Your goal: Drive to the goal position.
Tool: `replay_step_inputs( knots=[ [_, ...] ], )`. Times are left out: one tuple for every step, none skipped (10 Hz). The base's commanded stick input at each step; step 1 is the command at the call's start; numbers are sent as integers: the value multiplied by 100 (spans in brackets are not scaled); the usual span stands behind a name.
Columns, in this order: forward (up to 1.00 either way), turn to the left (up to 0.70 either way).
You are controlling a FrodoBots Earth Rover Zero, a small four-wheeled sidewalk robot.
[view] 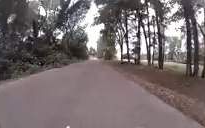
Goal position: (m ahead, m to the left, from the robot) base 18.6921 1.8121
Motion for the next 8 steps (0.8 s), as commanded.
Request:
replay_step_inputs(
  knots=[
    [100,1],
    [100,1],
    [100,0],
    [100,0],
    [100,0],
    [100,0],
    [100,-1],
    [100,-1]
  ],
)
